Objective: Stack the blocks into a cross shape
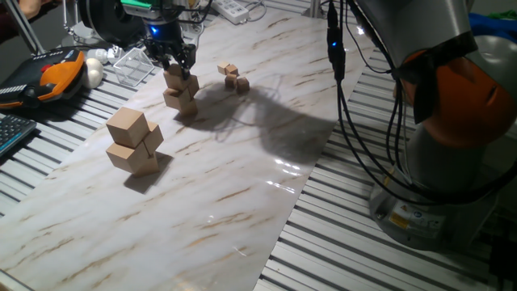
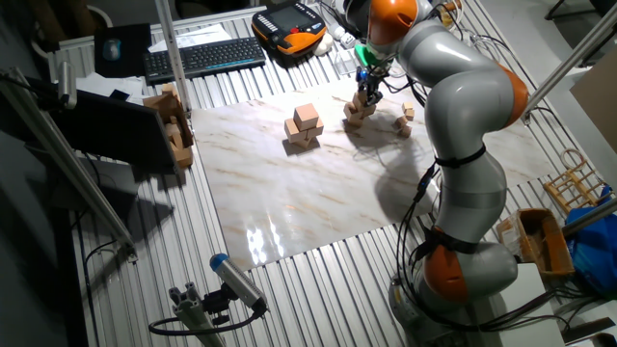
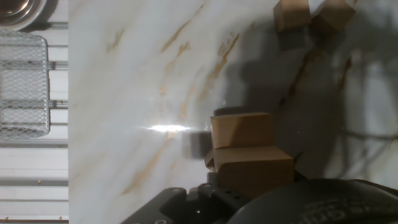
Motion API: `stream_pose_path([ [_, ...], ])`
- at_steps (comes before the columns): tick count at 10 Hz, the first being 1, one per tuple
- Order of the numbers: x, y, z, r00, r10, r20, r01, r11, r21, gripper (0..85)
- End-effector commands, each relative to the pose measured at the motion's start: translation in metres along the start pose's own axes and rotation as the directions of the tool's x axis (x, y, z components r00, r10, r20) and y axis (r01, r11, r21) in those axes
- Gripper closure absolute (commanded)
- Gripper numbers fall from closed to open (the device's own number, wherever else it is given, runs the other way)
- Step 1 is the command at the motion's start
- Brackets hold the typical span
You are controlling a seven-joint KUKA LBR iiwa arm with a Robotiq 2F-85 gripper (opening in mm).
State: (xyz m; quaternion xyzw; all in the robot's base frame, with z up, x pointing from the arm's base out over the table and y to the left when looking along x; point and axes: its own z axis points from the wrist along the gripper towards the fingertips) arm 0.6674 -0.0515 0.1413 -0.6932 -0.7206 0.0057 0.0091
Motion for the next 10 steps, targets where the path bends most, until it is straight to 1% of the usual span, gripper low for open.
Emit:
stream_pose_path([
  [1, 0.000, 0.000, 0.000, 1.000, 0.000, 0.001, 0.000, 1.000, 0.000, 17.0],
  [2, 0.000, 0.000, 0.000, 1.000, 0.001, 0.003, -0.001, 1.000, 0.000, 17.0],
  [3, 0.001, 0.000, 0.001, 1.000, 0.001, 0.004, -0.001, 1.000, 0.002, 0.0],
  [5, 0.001, 0.000, 0.001, 1.000, -0.002, 0.007, 0.002, 1.000, 0.002, 0.0],
  [6, 0.001, 0.000, -0.001, 1.000, -0.008, 0.004, 0.008, 1.000, 0.002, 0.0],
  [7, 0.002, 0.002, -0.005, 1.000, -0.012, 0.004, 0.012, 1.000, 0.003, 0.0],
  [8, 0.004, 0.004, -0.011, 1.000, -0.020, 0.005, 0.020, 1.000, 0.011, 0.0],
  [10, 0.006, 0.011, -0.026, 0.999, -0.042, -0.002, 0.042, 0.999, 0.025, 0.0],
])
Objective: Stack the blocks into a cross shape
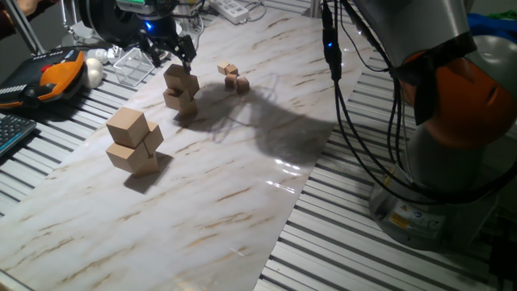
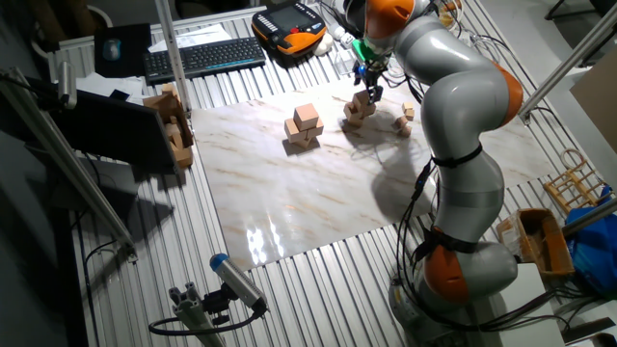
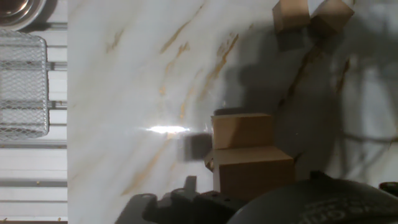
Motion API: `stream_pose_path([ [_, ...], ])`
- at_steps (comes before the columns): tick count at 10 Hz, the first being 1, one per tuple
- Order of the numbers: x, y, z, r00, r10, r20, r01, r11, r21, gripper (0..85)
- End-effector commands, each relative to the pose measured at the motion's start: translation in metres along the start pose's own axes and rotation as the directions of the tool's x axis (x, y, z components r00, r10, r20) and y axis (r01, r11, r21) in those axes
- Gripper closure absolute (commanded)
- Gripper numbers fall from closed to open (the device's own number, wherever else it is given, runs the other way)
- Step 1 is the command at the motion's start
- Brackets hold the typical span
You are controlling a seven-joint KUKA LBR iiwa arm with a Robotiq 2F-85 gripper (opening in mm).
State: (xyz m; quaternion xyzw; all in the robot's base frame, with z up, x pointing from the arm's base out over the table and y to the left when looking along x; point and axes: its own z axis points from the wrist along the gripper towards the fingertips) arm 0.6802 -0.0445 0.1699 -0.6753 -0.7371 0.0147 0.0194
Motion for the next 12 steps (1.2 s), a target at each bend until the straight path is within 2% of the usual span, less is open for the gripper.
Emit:
stream_pose_path([
  [1, 0.000, 0.003, -0.007, 1.000, -0.018, -0.001, 0.018, 1.000, 0.006, 0.0],
  [2, 0.001, 0.005, -0.015, 0.999, -0.053, -0.009, 0.053, 0.999, 0.010, 0.0],
  [3, 0.003, 0.008, -0.020, 0.996, -0.092, -0.015, 0.092, 0.996, 0.007, 17.0],
  [5, 0.007, 0.010, -0.026, 0.981, -0.194, -0.027, 0.193, 0.981, -0.035, 51.0],
  [6, 0.007, 0.009, -0.026, 0.964, -0.262, -0.033, 0.261, 0.964, -0.044, 85.0],
  [7, 0.006, 0.008, -0.026, 0.934, -0.357, -0.026, 0.355, 0.933, -0.051, 85.0],
  [8, 0.005, 0.006, -0.028, 0.881, -0.473, -0.012, 0.472, 0.880, -0.049, 85.0],
  [9, 0.002, 0.003, -0.032, 0.783, -0.623, 0.001, 0.622, 0.782, -0.050, 85.0],
  [10, 0.000, 0.002, -0.034, 0.697, -0.717, 0.010, 0.716, 0.696, -0.050, 85.0],
  [11, 0.000, 0.001, -0.035, 0.600, -0.799, 0.039, 0.800, 0.599, -0.044, 85.0],
  [12, 0.001, 0.001, -0.035, 0.491, -0.869, 0.071, 0.871, 0.490, -0.021, 85.0],
])
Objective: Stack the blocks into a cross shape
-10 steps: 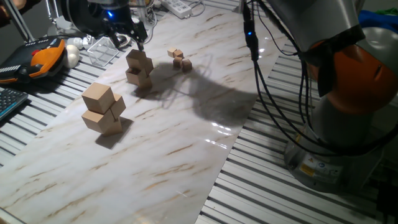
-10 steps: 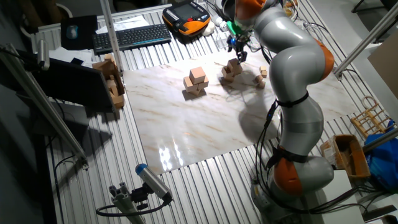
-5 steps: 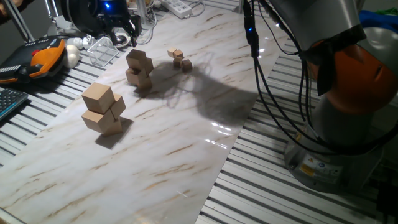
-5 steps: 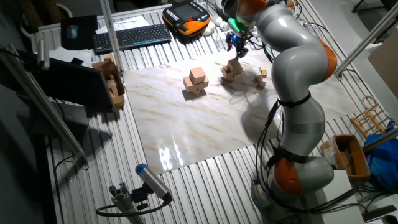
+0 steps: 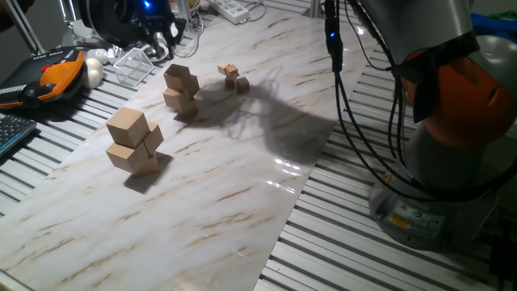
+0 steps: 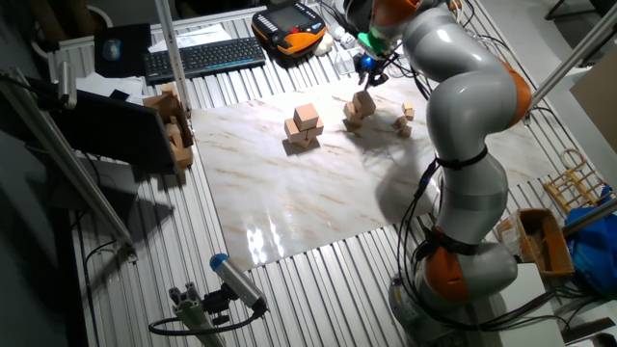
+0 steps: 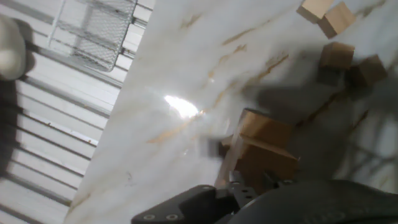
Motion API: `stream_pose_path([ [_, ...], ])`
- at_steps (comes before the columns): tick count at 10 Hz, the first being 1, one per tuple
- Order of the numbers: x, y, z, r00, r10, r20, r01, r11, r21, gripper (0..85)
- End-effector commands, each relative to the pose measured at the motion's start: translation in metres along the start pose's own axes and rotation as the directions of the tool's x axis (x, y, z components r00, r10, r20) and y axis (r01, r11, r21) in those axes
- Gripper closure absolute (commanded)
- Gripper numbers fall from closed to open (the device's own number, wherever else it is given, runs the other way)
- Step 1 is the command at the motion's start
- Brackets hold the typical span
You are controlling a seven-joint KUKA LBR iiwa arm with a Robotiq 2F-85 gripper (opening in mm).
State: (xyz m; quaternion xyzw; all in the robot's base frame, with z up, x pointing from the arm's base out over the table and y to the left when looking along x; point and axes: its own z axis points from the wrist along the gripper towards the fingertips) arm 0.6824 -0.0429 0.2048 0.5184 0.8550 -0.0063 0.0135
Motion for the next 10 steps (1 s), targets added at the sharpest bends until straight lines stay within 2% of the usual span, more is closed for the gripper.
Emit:
stream_pose_path([
  [1, 0.001, 0.001, 0.000, 0.683, -0.730, 0.018, 0.731, 0.683, -0.012, 85.0],
  [2, 0.002, 0.001, -0.002, 0.596, -0.803, 0.020, 0.803, 0.596, -0.007, 85.0],
  [3, 0.003, 0.000, -0.004, 0.547, -0.837, 0.007, 0.836, 0.547, -0.043, 85.0],
  [4, 0.004, 0.000, -0.005, 0.497, -0.868, 0.002, 0.867, 0.497, -0.042, 85.0],
  [6, 0.010, 0.003, -0.008, 0.418, -0.908, 0.003, 0.907, 0.418, -0.046, 85.0],
  [8, 0.018, 0.009, -0.012, 0.339, -0.941, 0.003, 0.941, 0.338, -0.028, 85.0],
  [10, 0.021, 0.012, -0.013, 0.264, -0.964, 0.008, 0.964, 0.264, -0.041, 85.0],
])
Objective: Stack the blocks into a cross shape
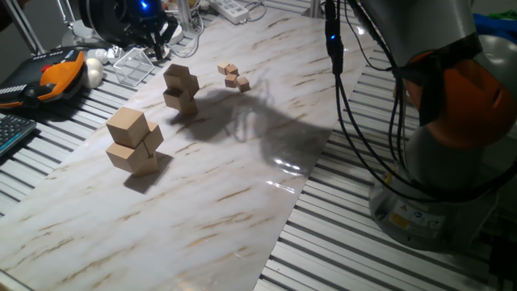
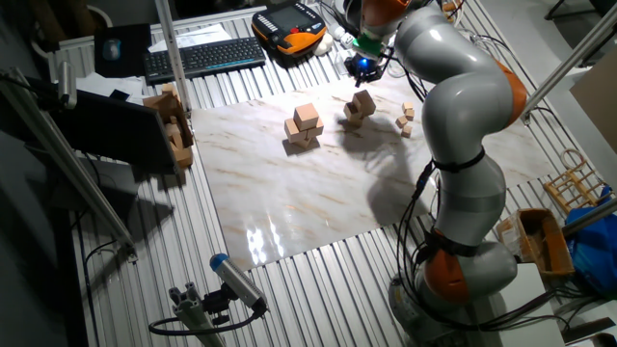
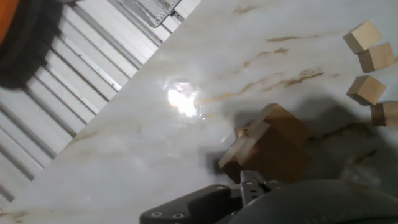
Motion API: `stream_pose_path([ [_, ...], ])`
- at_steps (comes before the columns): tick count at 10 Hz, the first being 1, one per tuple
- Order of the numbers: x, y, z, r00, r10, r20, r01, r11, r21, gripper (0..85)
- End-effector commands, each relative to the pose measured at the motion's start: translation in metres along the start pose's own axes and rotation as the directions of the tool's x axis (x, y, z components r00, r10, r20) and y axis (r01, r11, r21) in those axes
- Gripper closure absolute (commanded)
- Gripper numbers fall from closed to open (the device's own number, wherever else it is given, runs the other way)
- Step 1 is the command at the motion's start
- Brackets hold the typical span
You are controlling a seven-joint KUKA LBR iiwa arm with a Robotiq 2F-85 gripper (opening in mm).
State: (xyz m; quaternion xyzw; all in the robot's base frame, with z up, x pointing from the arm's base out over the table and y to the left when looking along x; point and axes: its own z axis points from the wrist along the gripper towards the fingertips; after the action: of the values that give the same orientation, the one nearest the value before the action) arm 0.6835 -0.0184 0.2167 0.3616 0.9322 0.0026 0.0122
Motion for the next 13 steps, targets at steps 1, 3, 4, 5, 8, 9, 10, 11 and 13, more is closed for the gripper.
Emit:
stream_pose_path([
  [1, 0.0000, -0.0001, 0.0002, 0.569, -0.822, 0.008, 0.822, 0.569, -0.024, 85.0],
  [3, 0.0007, 0.0011, 0.0006, 0.559, -0.828, 0.032, 0.829, 0.559, -0.022, 85.0],
  [4, 0.0012, 0.0009, -0.0001, 0.563, -0.826, 0.033, 0.826, 0.562, -0.030, 85.0],
  [5, 0.0022, 0.0006, -0.0006, 0.577, -0.816, 0.028, 0.816, 0.576, -0.040, 85.0],
  [8, 0.0022, 0.0006, -0.0006, 0.685, -0.726, 0.060, 0.728, 0.683, -0.058, 85.0],
  [9, 0.0022, 0.0006, -0.0006, 0.722, -0.686, 0.084, 0.691, 0.721, -0.048, 85.0],
  [10, 0.0022, 0.0006, -0.0006, 0.742, -0.659, 0.122, 0.667, 0.744, -0.039, 85.0],
  [11, 0.0022, 0.0006, -0.0006, 0.764, -0.628, 0.149, 0.639, 0.769, -0.033, 85.0],
  [13, 0.0022, 0.0006, -0.0006, 0.752, -0.650, 0.109, 0.658, 0.749, -0.074, 85.0],
])
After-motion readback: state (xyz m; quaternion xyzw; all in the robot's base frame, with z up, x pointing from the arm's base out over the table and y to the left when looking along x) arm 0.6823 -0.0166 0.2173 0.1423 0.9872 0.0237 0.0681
